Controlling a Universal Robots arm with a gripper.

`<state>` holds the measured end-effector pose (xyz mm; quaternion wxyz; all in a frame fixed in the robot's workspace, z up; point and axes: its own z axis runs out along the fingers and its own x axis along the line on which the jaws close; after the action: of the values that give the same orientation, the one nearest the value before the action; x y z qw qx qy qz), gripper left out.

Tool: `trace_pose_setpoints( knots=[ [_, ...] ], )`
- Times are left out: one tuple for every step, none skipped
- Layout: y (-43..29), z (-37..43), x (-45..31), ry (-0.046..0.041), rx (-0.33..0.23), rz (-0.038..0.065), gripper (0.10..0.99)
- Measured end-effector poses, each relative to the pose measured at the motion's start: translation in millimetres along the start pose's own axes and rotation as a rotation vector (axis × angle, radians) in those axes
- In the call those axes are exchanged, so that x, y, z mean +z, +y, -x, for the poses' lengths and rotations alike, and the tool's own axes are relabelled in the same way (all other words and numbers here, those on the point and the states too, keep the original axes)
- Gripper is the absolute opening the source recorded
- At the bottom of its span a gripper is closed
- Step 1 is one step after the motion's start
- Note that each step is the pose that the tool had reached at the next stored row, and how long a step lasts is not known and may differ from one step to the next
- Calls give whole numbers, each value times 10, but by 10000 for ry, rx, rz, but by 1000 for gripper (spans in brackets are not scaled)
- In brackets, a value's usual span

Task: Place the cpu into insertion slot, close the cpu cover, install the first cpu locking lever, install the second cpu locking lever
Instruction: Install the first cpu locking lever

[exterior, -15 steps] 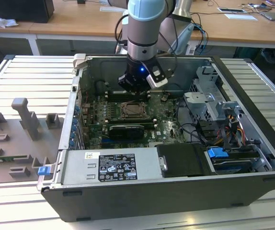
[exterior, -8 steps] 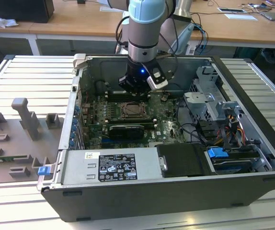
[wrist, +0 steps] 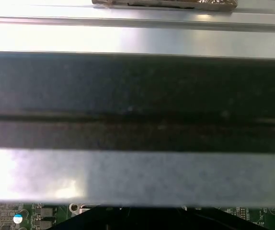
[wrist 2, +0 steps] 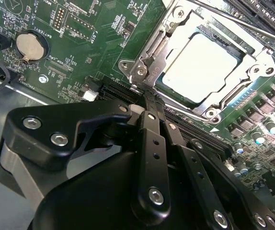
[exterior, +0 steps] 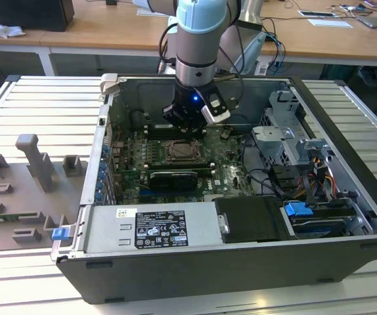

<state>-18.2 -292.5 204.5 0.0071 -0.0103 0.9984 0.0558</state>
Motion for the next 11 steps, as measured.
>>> trace_pose_setpoints(
  knots=[
    [0, 0, 1, -1, 2, -5, 106],
    [0, 1, 3, -1, 3, -12, 106],
    [0, 1, 4, 0, 4, -23, 106],
    [-1, 1, 5, 0, 6, -38, 106],
    [-1, 1, 7, 1, 9, -52, 106],
    [-1, 1, 9, 1, 11, -65, 106],
    [-2, 2, 11, 1, 13, -91, 106],
    [-2, 2, 11, 1, 14, -92, 106],
    [-1, 2, 9, 1, 14, -93, 106],
    [-1, 1, 3, 1, 15, -92, 106],
    [0, 2, 0, -1, 15, -89, 106]
  ],
)
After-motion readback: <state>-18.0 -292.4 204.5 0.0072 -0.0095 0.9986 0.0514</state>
